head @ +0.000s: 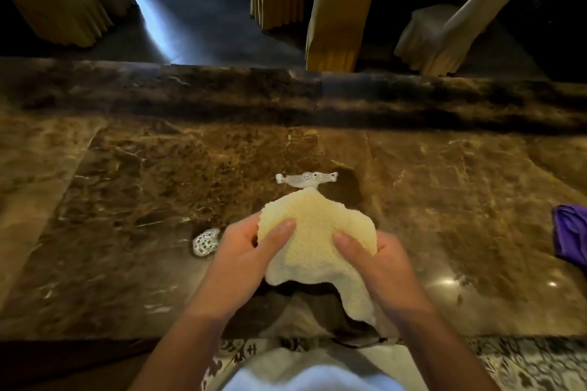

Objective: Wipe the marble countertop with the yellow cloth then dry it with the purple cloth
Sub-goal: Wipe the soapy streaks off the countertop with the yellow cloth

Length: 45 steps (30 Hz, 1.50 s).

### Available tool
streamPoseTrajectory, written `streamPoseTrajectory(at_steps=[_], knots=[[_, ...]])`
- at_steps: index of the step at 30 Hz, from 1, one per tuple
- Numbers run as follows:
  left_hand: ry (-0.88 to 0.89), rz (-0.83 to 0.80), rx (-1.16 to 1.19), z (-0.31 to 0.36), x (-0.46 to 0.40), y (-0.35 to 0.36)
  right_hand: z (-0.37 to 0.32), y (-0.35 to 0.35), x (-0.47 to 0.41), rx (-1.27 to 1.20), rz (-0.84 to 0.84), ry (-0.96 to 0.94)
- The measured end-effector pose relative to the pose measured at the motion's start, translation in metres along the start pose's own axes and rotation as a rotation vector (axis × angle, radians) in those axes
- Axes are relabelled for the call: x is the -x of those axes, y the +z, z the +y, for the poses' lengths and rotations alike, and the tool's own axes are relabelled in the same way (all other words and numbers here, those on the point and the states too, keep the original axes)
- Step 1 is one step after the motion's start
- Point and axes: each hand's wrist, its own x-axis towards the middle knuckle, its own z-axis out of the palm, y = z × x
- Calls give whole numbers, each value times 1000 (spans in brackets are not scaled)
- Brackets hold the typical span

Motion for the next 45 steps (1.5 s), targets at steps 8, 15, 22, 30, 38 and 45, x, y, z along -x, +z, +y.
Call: streamPoseTrajectory(at_steps=[8, 15, 22, 30, 38, 45], knots=[[-60, 153, 10, -8, -26, -2, -5, 12, -30, -108, -21, 34], [-30, 76, -281, -4, -64, -21, -35, -18, -60, -140, -11, 46], [93, 495, -945, -29, -122, -140, -51, -78, -114, 836, 208, -509], [46, 584, -1301, -78, -129, -183, 26, -100, -130, 1328, -3, -352], [83, 502, -1369, -75, -132, -198, 45, -85, -162, 1338, 85, -203], [10, 504, -1378, -81, -137, -202, 41, -73, -220, 1405, 199, -176]])
